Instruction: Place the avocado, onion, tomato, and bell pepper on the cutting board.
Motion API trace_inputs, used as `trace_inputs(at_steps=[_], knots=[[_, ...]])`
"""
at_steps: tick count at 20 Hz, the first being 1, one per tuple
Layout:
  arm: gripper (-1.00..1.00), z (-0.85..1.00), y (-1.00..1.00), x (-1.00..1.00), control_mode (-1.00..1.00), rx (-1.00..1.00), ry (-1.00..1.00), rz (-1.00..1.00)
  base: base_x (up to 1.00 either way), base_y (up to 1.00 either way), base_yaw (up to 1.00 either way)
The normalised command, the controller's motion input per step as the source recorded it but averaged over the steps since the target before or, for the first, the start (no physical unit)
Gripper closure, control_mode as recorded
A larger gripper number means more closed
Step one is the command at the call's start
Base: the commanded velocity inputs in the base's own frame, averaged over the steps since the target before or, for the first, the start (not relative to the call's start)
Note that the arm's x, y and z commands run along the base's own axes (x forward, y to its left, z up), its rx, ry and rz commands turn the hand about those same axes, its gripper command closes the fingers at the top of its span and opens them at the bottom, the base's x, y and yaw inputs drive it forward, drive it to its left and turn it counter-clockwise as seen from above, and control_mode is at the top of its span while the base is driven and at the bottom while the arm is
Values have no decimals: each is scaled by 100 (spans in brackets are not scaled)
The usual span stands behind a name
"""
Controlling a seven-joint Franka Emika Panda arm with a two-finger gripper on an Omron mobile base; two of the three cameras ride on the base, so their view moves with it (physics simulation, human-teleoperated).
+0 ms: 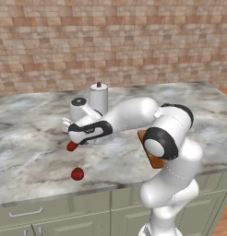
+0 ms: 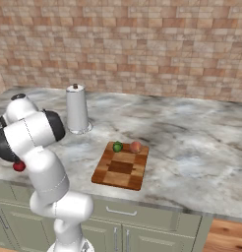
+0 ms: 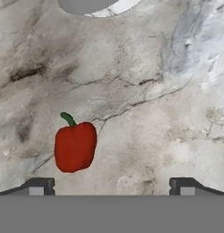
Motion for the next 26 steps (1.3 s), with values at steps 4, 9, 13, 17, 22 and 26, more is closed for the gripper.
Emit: trace_inputs(at_steps=[4, 9, 13, 17, 22, 26], knots=[[-100, 0, 2, 21, -100, 0, 7, -1, 0, 0, 0], [-100, 0, 0, 21, -100, 0, 8, 0, 0, 0, 0], [-100, -8, 0, 6, -100, 1, 4, 4, 0, 0, 0], [-100, -20, 0, 0, -100, 3, 0, 11, 0, 0, 0], [-100, -22, 0, 0, -100, 0, 0, 18, 0, 0, 0], [-100, -21, 0, 12, -100, 0, 0, 23, 0, 0, 0]])
